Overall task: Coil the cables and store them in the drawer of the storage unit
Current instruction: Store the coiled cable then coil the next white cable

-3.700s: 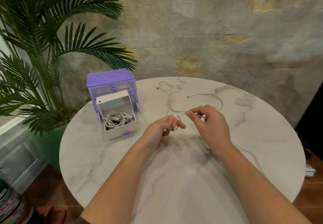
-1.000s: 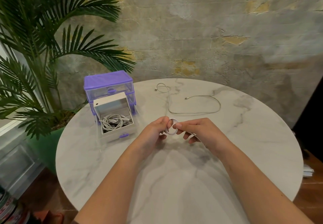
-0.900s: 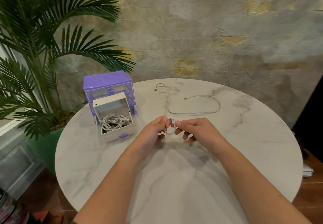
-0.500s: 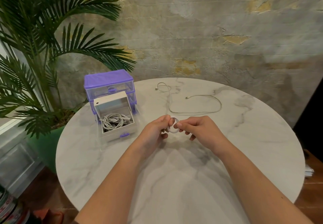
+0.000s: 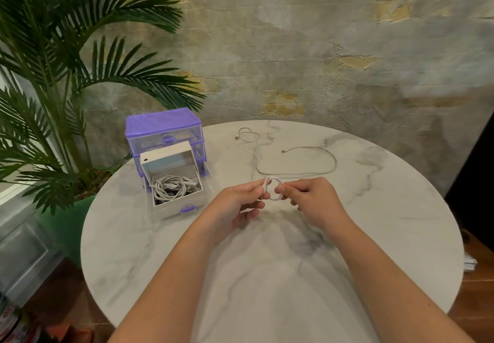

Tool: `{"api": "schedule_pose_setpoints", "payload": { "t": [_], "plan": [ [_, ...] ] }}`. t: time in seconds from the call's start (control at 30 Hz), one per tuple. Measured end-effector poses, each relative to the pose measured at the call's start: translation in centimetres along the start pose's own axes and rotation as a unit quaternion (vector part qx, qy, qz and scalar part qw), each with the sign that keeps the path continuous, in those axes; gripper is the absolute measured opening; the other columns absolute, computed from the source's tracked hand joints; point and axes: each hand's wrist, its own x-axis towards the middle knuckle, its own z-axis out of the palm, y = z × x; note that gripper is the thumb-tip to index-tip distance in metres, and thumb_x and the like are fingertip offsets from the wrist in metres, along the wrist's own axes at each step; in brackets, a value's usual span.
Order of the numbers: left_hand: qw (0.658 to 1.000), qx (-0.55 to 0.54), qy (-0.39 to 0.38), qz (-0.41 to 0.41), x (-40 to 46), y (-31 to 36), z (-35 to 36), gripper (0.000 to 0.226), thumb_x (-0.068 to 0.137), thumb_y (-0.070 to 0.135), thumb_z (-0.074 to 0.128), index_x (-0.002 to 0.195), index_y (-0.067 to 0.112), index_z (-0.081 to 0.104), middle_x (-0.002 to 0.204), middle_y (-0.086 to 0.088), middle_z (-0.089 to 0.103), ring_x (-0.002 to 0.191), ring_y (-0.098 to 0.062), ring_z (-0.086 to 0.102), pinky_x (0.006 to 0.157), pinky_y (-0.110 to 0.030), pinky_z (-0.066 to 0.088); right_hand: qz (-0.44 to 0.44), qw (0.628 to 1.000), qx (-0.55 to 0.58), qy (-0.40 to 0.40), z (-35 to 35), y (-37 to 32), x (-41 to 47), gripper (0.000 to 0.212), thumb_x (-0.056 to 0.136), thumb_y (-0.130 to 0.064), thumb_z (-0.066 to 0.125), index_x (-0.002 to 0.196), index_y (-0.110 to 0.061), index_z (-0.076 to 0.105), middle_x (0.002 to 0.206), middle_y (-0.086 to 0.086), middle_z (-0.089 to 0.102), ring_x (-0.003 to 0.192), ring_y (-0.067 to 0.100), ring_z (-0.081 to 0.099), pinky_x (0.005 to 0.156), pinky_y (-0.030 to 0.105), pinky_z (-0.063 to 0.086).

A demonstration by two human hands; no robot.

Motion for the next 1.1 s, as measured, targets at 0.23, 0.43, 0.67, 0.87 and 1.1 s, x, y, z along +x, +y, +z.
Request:
{"api": "schedule_pose_setpoints", "payload": {
  "t": [0.23, 0.43, 0.67, 0.87, 1.1],
  "plan": [
    [0.997, 0.027, 0.071, 0.004, 0.0, -0.1, 0.4, 0.018, 0.084, 0.036, 0.070, 0.091, 0.021, 0.077, 0.070, 0.005, 0.058, 0.055, -0.007, 0.050, 0.054, -0.017, 0.038, 0.002, 0.995, 0.081, -0.057, -0.3, -0.6, -0.3, 0.012, 0.088, -0.023, 0.069, 0.081, -0.023, 0.079, 0.074, -0.002, 0.072, 0.063, 0.009, 0.054, 0.059, 0.022, 0.043],
    [0.994, 0.011, 0.105, 0.013, 0.1, -0.3, 0.6, 0.016, 0.081, 0.034, 0.074, 0.088, 0.020, 0.077, 0.080, 0.011, 0.071, 0.076, -0.006, 0.058, 0.064, -0.018, 0.046, 0.003, 0.996, 0.056, -0.063, 0.0, -0.6, -0.3, 0.012, 0.088, -0.025, 0.069, 0.083, -0.022, 0.079, 0.076, -0.002, 0.074, 0.060, 0.006, 0.054, 0.060, 0.022, 0.044],
    [0.995, 0.009, 0.092, 0.031, 0.2, -0.3, 0.8, 0.025, 0.086, 0.030, 0.071, 0.101, 0.010, 0.070, 0.087, 0.003, 0.071, 0.075, -0.008, 0.062, 0.060, -0.018, 0.051, -0.002, 0.999, 0.029, -0.036, 0.3, -0.4, -0.1, 0.010, 0.086, -0.029, 0.071, 0.081, -0.026, 0.078, 0.070, -0.010, 0.072, 0.053, 0.001, 0.051, 0.060, 0.016, 0.043],
    [0.993, 0.050, 0.090, 0.057, 0.7, -0.7, 0.8, 0.020, 0.090, 0.025, 0.065, 0.108, 0.021, 0.073, 0.092, 0.006, 0.070, 0.086, -0.004, 0.061, 0.076, -0.022, 0.052, -0.007, 1.000, 0.003, -0.028, 0.5, -0.1, -0.1, 0.016, 0.084, -0.034, 0.072, 0.085, -0.019, 0.080, 0.082, 0.016, 0.072, 0.061, 0.011, 0.047, 0.064, 0.024, 0.042],
    [0.985, 0.078, 0.113, 0.104, 0.9, -1.0, 0.8, 0.014, 0.090, 0.026, 0.066, 0.099, 0.018, 0.073, 0.085, 0.008, 0.074, 0.087, -0.007, 0.067, 0.080, -0.024, 0.052, -0.011, 0.999, 0.008, -0.028, 0.5, -0.4, -0.3, 0.016, 0.086, -0.031, 0.071, 0.089, -0.017, 0.079, 0.071, -0.009, 0.071, 0.055, -0.012, 0.053, 0.066, 0.017, 0.041]
  ]
}}
